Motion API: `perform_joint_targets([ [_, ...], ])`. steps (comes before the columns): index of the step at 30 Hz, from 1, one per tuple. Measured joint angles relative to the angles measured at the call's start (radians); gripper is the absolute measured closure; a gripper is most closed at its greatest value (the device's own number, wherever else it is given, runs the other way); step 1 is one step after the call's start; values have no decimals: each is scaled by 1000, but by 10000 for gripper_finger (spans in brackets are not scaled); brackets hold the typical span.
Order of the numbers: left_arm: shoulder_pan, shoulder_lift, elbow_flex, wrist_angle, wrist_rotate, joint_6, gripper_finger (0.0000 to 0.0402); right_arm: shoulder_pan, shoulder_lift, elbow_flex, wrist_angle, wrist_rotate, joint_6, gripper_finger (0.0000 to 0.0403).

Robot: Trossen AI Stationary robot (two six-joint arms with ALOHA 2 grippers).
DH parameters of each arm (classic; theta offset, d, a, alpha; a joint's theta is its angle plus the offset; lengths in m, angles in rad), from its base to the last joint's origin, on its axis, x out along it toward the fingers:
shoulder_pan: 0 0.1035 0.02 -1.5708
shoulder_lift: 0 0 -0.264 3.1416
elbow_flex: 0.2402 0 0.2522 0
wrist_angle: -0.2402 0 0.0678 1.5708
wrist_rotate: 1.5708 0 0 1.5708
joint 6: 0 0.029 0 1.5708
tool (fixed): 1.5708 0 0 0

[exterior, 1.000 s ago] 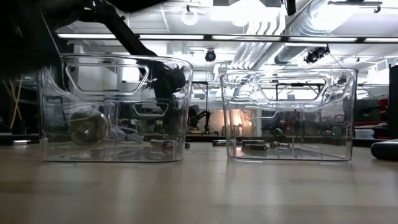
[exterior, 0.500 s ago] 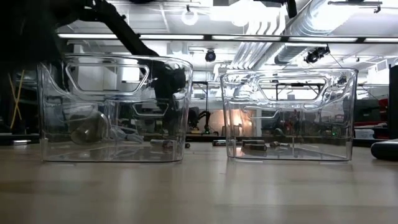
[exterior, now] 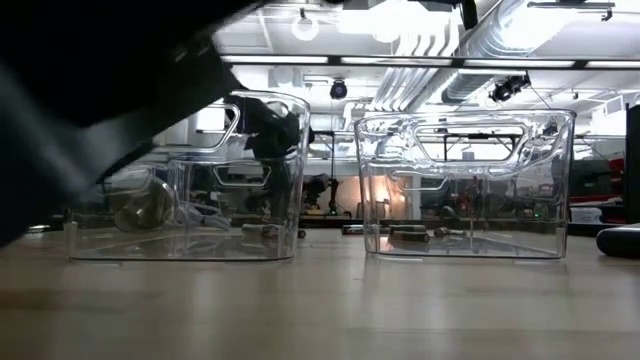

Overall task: Sort batteries
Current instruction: Put the black battery into the right transparent bin

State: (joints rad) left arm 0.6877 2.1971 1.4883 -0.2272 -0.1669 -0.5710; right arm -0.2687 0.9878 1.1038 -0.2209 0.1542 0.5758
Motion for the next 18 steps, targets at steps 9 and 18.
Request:
perform_joint_targets([
  [9,-16,7,13,151,261,221,401,0,0,0,0,-6,0,277],
  [18,-5,-71,65,59,375,415,401,1,0,0,-6,-47,3,277],
])
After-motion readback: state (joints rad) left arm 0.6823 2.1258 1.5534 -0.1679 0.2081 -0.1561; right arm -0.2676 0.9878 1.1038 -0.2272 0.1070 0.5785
